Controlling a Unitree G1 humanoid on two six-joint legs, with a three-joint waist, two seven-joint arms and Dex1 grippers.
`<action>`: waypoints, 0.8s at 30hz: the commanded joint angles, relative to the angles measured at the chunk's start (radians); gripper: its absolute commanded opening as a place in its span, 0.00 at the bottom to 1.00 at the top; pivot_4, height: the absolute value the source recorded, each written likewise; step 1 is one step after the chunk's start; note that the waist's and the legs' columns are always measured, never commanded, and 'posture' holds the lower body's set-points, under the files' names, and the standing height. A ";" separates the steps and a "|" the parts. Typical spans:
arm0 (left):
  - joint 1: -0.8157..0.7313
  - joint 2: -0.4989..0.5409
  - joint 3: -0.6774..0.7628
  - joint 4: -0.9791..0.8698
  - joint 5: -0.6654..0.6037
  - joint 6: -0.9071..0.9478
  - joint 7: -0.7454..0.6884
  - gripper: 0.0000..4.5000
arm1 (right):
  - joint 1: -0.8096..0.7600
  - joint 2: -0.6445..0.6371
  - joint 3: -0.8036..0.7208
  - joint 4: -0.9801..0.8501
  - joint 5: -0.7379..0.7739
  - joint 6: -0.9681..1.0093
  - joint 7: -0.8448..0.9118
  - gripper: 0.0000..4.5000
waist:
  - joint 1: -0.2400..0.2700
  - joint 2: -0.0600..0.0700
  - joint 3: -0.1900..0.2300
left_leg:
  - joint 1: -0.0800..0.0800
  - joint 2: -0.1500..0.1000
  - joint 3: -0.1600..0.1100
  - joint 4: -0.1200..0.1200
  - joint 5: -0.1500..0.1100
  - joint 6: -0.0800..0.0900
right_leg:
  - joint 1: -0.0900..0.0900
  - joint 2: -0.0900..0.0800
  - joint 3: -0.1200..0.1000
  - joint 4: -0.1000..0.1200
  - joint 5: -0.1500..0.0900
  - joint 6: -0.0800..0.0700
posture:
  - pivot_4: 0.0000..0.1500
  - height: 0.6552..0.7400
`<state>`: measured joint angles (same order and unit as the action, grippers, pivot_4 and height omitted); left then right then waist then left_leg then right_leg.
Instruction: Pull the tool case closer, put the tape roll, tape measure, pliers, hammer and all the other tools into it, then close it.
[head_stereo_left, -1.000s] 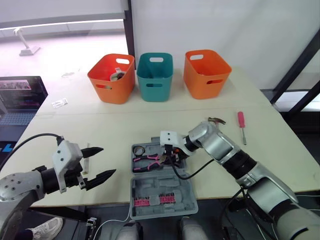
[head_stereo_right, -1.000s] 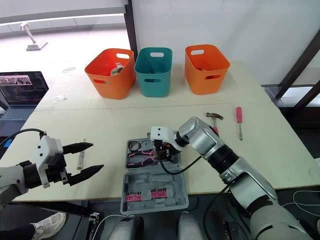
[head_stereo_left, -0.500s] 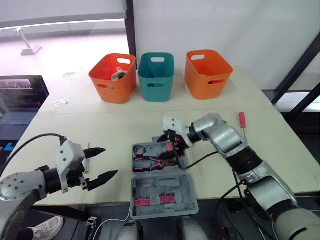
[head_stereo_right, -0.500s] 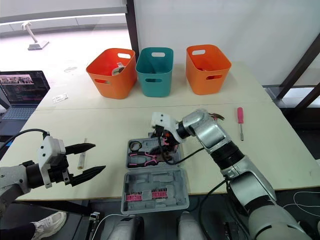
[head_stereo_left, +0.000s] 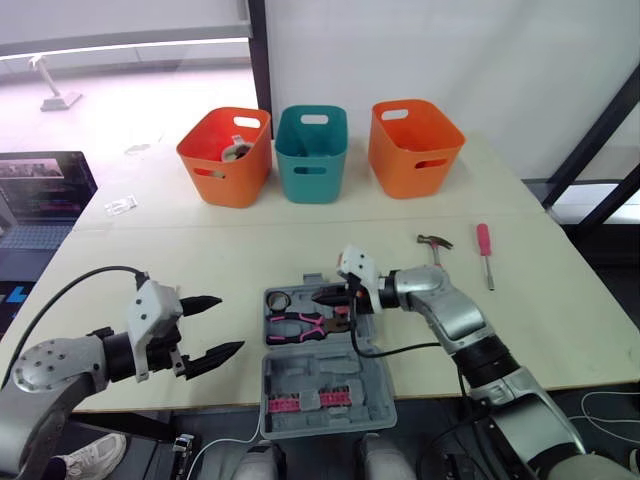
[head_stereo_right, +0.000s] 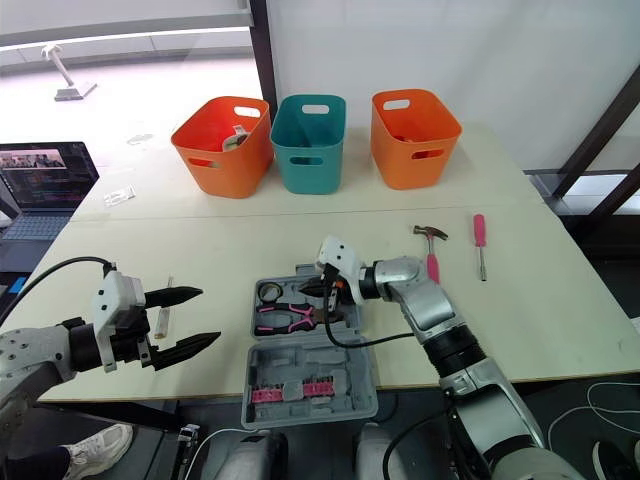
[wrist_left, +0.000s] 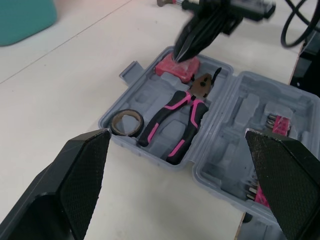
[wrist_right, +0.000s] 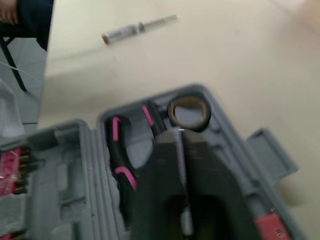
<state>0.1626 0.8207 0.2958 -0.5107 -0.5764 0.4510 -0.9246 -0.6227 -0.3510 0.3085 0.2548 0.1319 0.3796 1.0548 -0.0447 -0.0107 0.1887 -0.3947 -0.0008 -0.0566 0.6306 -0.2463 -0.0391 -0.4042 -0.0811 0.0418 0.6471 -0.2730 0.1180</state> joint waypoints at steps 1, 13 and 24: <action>-0.001 -0.002 0.004 -0.002 0.008 -0.024 -0.006 1.00 | 0.004 0.010 0.012 0.072 -0.028 -0.090 -0.003 0.01 | 0.000 0.000 0.000 | 0.000 0.000 0.000 0.000 0.000 0.000 | 0.000 0.000 0.000 0.000 0.000 0.000 | 1.00 1.00; 0.005 -0.009 -0.027 0.023 0.039 -0.054 -0.012 1.00 | -0.009 0.031 0.147 0.270 -0.237 -0.230 -0.100 0.01 | -0.015 -0.009 -0.008 | 0.019 0.001 0.001 -0.003 0.000 0.000 | 0.017 0.001 0.001 -0.001 -0.003 -0.004 | 1.00 1.00; -0.039 -0.057 -0.065 0.138 0.114 -0.133 0.006 1.00 | -0.036 -0.042 -0.126 -0.003 0.035 -0.255 0.009 0.01 | -0.008 -0.007 -0.007 | 0.004 0.000 -0.001 0.000 0.000 0.000 | 0.002 0.001 0.001 0.002 -0.001 -0.001 | 1.00 1.00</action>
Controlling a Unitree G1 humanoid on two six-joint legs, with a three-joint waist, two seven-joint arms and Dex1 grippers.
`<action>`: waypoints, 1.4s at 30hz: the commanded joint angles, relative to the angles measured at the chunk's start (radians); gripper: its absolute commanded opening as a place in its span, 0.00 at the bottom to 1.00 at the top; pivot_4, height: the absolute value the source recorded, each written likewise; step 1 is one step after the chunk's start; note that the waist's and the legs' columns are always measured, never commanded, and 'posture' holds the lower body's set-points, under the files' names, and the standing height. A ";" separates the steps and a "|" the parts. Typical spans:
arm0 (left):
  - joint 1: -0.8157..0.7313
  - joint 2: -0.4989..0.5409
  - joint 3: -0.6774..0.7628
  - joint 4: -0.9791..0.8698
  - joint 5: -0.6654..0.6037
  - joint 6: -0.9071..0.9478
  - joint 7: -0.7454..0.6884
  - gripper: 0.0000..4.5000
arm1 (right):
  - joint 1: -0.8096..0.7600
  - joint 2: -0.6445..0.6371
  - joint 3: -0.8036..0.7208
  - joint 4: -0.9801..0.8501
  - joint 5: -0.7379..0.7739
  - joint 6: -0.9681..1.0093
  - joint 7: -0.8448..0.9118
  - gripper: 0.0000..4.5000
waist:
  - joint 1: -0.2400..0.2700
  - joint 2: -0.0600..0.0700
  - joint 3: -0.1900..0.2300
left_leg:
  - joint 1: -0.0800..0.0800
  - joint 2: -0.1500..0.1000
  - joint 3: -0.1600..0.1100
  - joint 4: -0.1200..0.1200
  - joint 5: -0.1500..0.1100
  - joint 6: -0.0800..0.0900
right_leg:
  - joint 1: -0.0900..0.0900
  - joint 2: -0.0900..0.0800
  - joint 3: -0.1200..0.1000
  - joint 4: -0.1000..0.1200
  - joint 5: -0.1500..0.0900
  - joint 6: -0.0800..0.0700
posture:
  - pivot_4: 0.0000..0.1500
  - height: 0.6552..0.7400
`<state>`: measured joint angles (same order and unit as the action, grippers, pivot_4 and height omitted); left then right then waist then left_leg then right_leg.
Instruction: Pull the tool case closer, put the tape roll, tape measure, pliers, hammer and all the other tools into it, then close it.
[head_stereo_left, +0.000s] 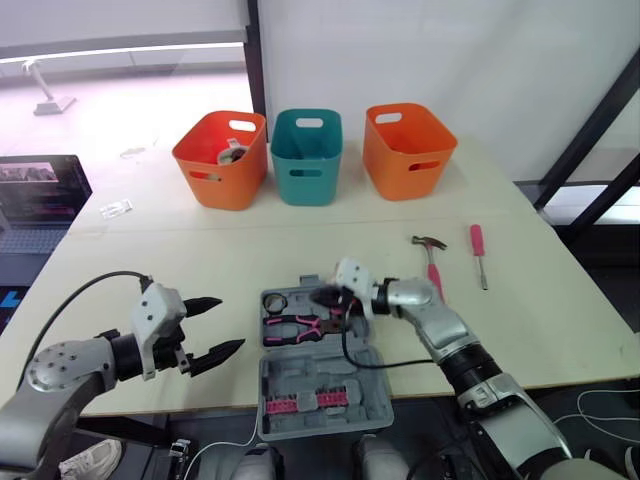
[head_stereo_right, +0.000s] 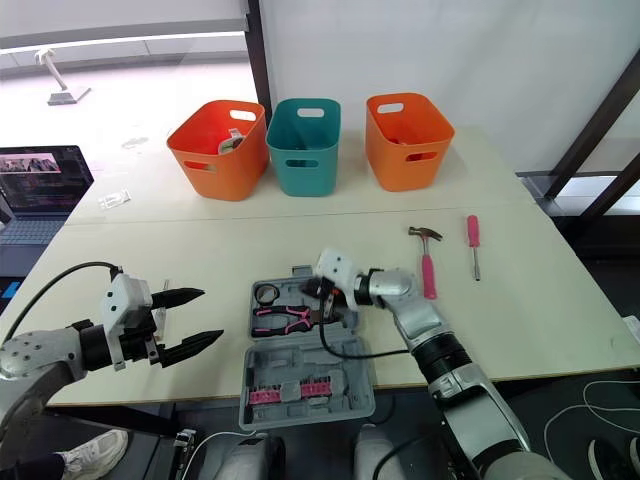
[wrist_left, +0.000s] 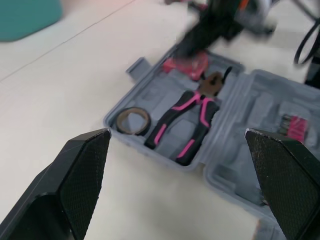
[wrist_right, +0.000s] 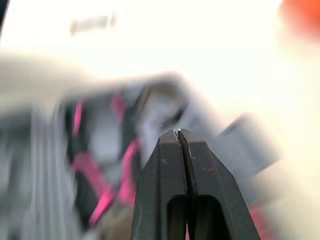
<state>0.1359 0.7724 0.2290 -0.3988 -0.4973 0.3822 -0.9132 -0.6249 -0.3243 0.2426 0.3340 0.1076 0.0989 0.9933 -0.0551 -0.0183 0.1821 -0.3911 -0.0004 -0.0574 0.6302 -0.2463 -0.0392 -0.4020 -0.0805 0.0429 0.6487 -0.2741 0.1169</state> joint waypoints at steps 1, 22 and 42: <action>-0.016 -0.010 -0.003 0.043 0.043 -0.080 -0.010 1.00 | -0.041 -0.103 -0.068 -0.088 0.065 0.027 0.099 0.01 | 0.010 0.000 0.000 | 0.000 0.000 0.000 0.000 0.000 0.000 | 0.000 0.000 0.000 0.000 0.000 0.000 | 1.00 1.00; -0.042 -0.062 -0.187 0.316 0.238 -0.257 -0.072 0.01 | 0.023 -0.400 0.042 0.307 -0.172 -0.408 0.289 0.00 | 0.012 0.002 0.002 | 0.000 0.000 0.003 0.000 0.000 0.000 | 0.001 -0.001 0.001 -0.001 0.000 0.000 | 1.00 1.00; -0.185 -0.178 -0.359 0.454 0.330 -0.285 -0.066 0.01 | 0.121 -0.301 0.089 0.129 -0.159 -0.341 0.315 0.00 | 0.013 0.002 0.002 | 0.001 -0.001 0.001 0.001 0.000 0.000 | 0.003 0.000 0.000 -0.001 0.000 0.000 | 1.00 1.00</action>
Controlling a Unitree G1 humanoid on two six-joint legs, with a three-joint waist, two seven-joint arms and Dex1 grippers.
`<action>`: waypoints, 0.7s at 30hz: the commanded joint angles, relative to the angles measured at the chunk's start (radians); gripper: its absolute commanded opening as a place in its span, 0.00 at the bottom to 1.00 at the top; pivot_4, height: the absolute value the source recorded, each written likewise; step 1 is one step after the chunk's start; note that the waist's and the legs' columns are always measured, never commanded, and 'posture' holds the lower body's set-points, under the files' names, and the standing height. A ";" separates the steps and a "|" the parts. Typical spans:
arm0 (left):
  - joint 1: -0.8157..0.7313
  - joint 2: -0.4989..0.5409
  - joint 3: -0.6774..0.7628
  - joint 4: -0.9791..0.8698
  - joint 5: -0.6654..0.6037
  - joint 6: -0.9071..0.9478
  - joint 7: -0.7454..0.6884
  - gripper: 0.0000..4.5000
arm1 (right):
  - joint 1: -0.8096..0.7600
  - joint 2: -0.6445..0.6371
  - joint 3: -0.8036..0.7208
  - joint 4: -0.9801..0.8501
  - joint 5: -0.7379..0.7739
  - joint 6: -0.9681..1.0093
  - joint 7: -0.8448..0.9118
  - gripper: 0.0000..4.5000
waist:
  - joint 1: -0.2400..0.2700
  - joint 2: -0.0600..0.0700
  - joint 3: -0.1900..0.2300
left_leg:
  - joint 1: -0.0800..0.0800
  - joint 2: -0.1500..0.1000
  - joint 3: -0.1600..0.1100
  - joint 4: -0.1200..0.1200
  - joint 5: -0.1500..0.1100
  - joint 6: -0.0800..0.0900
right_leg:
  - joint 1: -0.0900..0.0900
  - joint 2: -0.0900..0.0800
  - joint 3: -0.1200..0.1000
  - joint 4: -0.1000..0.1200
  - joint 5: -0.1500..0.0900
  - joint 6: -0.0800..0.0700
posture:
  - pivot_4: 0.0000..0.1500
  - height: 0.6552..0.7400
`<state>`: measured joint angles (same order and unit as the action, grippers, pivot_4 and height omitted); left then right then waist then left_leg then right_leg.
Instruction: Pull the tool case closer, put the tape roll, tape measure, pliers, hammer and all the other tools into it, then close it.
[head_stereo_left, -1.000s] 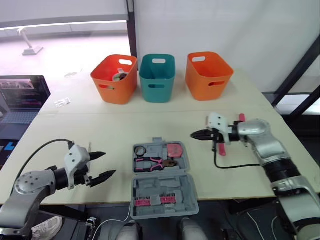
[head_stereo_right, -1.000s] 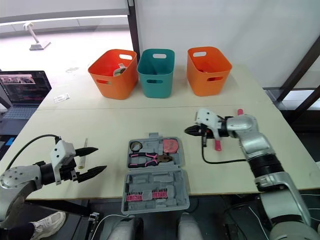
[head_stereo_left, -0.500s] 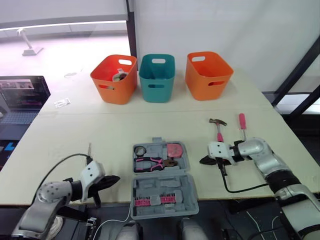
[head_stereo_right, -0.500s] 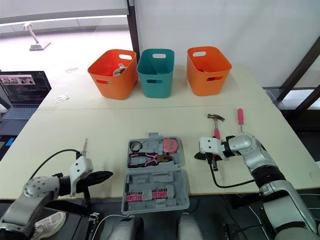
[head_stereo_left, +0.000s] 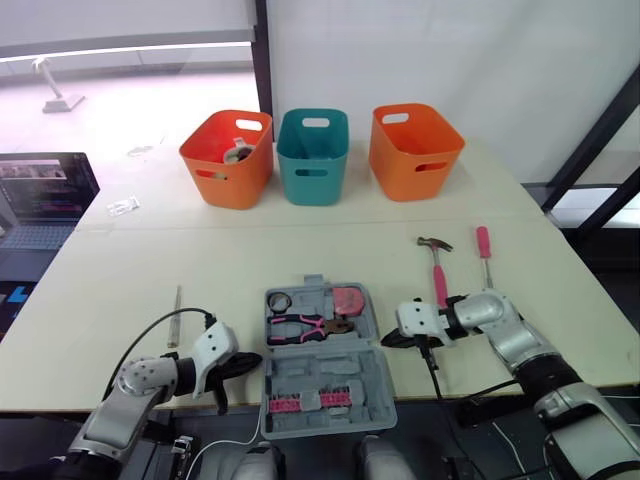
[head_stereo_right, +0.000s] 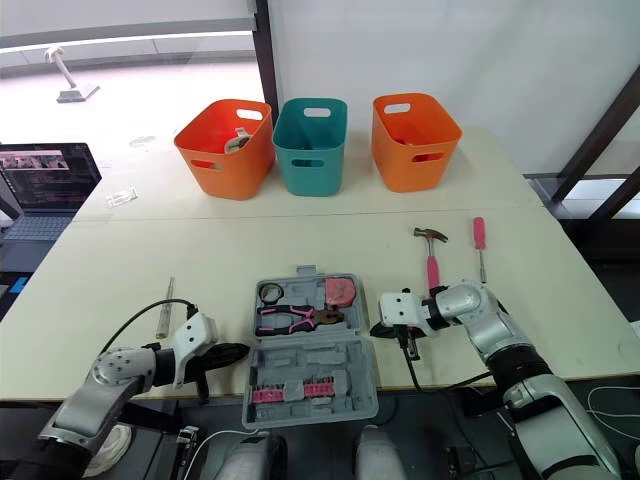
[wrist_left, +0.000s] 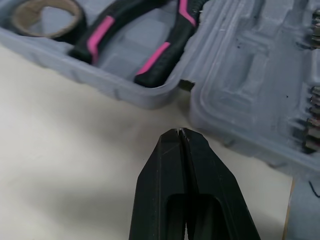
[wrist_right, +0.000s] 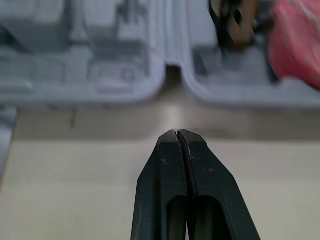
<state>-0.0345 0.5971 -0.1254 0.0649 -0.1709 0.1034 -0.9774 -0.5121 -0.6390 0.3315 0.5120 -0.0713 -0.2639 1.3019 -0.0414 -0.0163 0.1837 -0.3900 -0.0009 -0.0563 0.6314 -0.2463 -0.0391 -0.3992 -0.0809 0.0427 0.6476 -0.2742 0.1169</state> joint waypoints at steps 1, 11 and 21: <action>-0.022 -0.009 -0.012 -0.004 0.008 -0.009 -0.001 0.01 | 0.010 0.020 0.000 -0.058 0.023 0.032 0.006 0.00 | -0.001 0.000 0.000 | 0.000 0.000 0.000 0.000 0.000 0.000 | 0.000 0.000 0.000 0.000 0.000 0.000 | 1.00 1.00; -0.127 -0.066 -0.072 0.076 0.075 -0.054 -0.005 0.01 | 0.022 0.056 0.009 -0.099 0.016 0.052 -0.010 0.00 | 0.009 0.000 0.000 | 0.001 -0.001 -0.001 0.001 0.000 0.000 | 0.002 0.000 -0.001 0.000 0.000 0.000 | 1.00 1.00; -0.186 -0.027 -0.062 0.117 0.113 -0.158 -0.037 0.01 | -0.033 0.116 -0.012 -0.064 0.024 0.081 -0.064 0.00 | -0.003 0.000 0.000 | 0.001 -0.001 -0.002 0.001 0.000 0.000 | 0.001 0.000 -0.001 0.000 0.000 0.000 | 1.00 1.00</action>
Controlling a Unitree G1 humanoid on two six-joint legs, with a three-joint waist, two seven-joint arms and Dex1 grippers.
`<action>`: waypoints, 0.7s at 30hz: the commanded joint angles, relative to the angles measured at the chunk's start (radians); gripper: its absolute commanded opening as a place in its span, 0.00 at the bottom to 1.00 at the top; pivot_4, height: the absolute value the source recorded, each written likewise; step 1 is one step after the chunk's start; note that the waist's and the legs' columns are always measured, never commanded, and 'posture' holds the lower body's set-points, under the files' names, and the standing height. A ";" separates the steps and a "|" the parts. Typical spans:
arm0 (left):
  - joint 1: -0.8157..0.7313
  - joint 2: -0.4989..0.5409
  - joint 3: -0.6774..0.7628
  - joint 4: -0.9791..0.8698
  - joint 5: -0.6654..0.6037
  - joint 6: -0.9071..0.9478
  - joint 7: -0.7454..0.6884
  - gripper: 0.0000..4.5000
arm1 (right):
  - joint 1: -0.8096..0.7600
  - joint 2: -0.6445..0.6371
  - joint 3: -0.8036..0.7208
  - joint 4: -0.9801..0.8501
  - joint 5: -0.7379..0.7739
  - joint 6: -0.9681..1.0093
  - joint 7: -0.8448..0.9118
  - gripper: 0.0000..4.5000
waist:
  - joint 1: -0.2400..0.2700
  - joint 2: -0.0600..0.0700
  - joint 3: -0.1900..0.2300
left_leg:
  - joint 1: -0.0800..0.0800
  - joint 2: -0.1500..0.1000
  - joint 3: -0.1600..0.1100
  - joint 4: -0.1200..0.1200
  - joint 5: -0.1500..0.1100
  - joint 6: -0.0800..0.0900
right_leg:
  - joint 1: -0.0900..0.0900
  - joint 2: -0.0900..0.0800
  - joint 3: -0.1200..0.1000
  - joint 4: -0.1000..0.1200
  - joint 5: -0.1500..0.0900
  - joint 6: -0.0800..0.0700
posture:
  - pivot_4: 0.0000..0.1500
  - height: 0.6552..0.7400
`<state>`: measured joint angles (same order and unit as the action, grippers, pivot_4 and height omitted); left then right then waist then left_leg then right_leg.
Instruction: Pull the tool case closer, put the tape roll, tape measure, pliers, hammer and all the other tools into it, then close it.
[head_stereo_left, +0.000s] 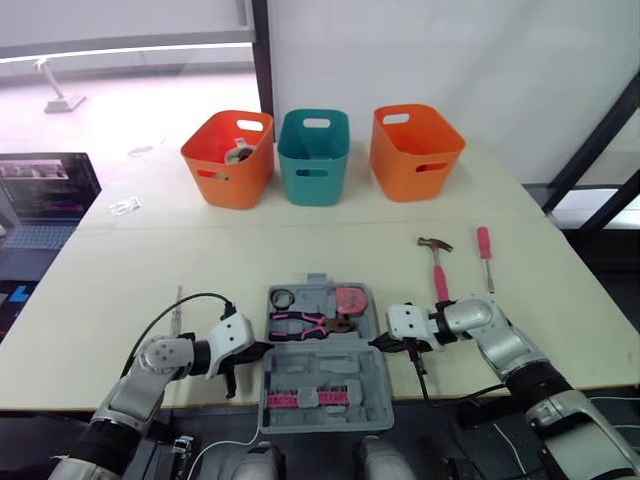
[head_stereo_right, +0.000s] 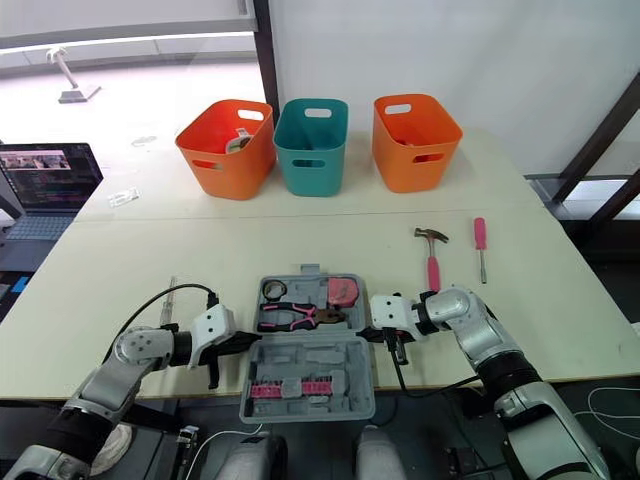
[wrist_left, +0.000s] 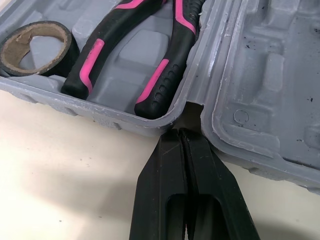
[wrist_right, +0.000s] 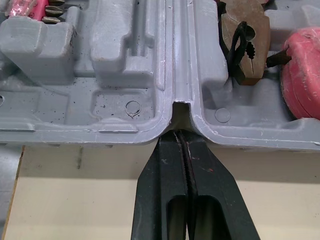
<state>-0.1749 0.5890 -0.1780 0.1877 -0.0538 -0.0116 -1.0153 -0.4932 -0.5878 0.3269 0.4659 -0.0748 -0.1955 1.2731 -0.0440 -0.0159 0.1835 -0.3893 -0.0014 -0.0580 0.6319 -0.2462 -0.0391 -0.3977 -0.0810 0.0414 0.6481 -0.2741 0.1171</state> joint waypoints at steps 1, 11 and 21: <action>-0.061 -0.020 -0.010 0.015 0.007 -0.052 0.008 0.01 | -0.064 0.081 -0.016 -0.007 0.036 0.027 -0.044 0.00 | 0.000 0.000 0.000 | 0.000 0.000 0.000 0.000 0.000 0.000 | 0.000 0.000 0.000 0.000 0.000 0.000 | 1.00 1.00; -0.209 -0.033 -0.001 0.205 0.065 -0.108 0.044 0.01 | -0.203 0.143 -0.002 0.192 -0.040 -0.023 -0.109 0.00 | 0.002 0.000 0.000 | 0.000 0.000 0.000 0.000 0.000 0.000 | -0.001 0.000 0.000 0.001 0.000 0.000 | 1.00 1.00; -0.331 -0.078 0.009 0.375 0.100 -0.133 0.112 0.01 | -0.268 0.180 -0.018 0.353 -0.088 -0.055 -0.184 0.00 | 0.000 0.000 0.000 | -0.001 0.000 0.000 0.000 0.000 -0.001 | -0.001 0.000 0.000 0.002 0.000 0.000 | 1.00 1.00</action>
<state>-0.4836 0.5356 -0.1749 0.5798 0.0568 -0.1149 -0.9160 -0.7396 -0.4361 0.3138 0.8224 -0.1755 -0.2329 1.1012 -0.0441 -0.0159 0.1836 -0.3899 -0.0017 -0.0580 0.6324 -0.2457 -0.0397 -0.3988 -0.0807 0.0413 0.6497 -0.2740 0.1173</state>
